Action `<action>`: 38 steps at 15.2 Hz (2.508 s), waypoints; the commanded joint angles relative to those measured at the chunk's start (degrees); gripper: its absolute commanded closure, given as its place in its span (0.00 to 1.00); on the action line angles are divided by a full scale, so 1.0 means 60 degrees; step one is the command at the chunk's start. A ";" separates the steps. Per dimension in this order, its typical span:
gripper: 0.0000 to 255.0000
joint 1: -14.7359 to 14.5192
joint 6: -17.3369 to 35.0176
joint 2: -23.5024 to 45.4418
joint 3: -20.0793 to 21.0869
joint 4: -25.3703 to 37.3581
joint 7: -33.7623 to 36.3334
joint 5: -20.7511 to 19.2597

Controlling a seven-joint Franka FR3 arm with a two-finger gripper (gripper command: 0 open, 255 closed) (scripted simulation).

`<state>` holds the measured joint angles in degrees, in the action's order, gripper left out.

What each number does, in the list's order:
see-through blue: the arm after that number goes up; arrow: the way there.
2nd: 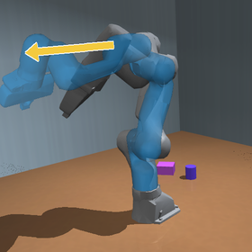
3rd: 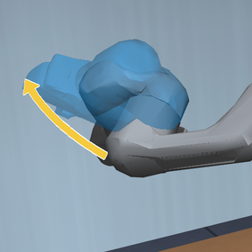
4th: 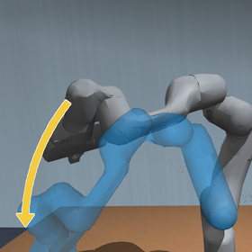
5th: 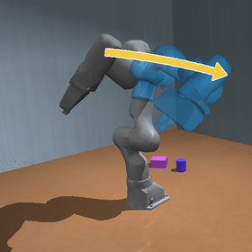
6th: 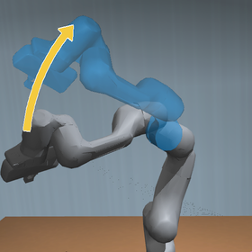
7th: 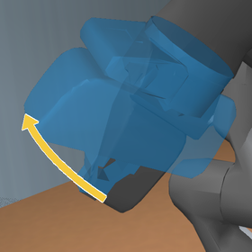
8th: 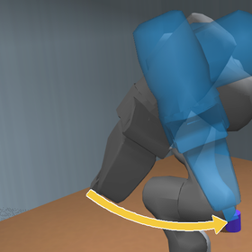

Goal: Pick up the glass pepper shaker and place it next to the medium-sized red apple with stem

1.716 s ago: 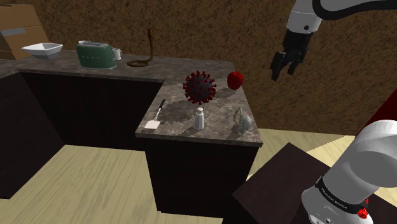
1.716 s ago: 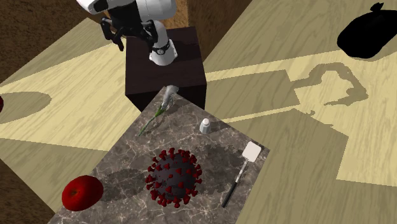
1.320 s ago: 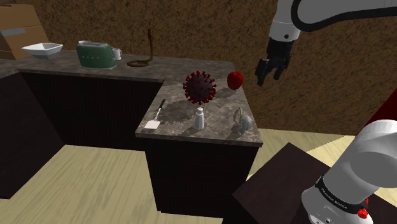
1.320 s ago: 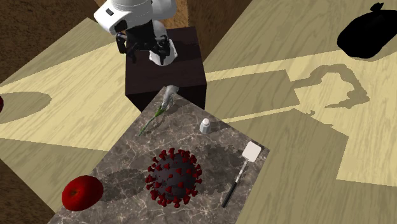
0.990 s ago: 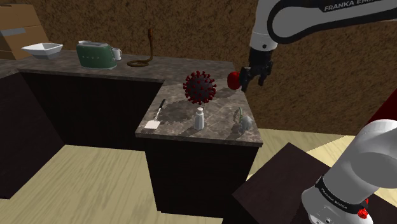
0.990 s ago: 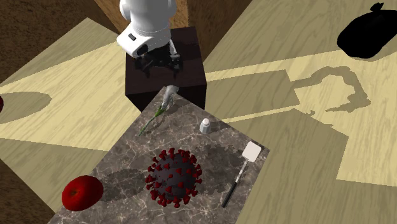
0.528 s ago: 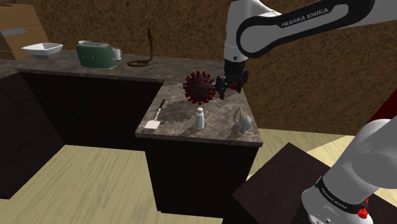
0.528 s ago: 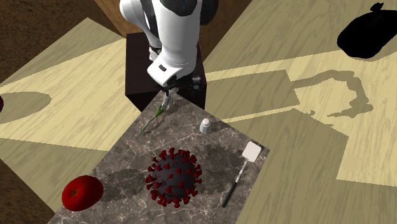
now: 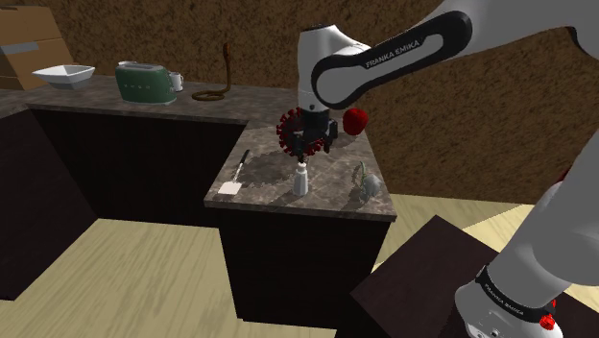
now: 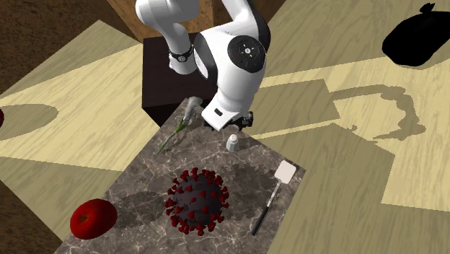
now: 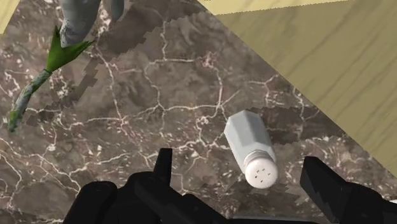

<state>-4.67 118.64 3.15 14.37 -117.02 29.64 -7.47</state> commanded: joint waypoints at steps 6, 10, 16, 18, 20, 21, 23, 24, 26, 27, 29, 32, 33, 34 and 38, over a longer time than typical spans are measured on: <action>0.00 -0.0244 0.0436 0.1532 0.0078 0.0936 0.0561 -0.0461; 0.00 -0.0238 0.0889 0.1759 0.0035 0.0699 0.0634 -0.0573; 0.00 -0.0238 0.0953 0.1794 0.0028 0.0668 0.0645 -0.0590; 0.00 -0.0238 0.0952 0.1793 0.0028 0.0668 0.0644 -0.0589; 1.00 -0.0238 0.0952 0.1793 0.0028 0.0668 0.0644 -0.0589; 1.00 -0.0238 0.0952 0.1793 0.0028 0.0668 0.0644 -0.0589; 1.00 -0.0238 0.0951 0.1791 0.0029 0.0667 0.0645 -0.0589; 1.00 -0.0238 0.0951 0.1793 0.0028 0.0668 0.0645 -0.0589; 1.00 -0.0238 0.0951 0.1793 0.0028 0.0669 0.0644 -0.0589; 1.00 -0.0238 0.0952 0.1792 0.0028 0.0667 0.0645 -0.0589; 1.00 -0.0232 0.0844 0.1728 0.0037 0.0716 0.0616 -0.0558; 1.00 -0.0219 0.0511 0.1544 0.0061 0.0877 0.0534 -0.0470; 1.00 -0.0215 0.0399 0.1486 0.0068 0.0935 0.0508 -0.0442; 1.00 -0.0211 0.0286 0.1429 0.0074 0.0995 0.0482 -0.0415; 1.00 -0.0200 -0.0169 0.1221 0.0096 0.1256 0.0385 -0.0316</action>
<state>-5.90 118.37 10.68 14.94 -110.04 32.14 -9.49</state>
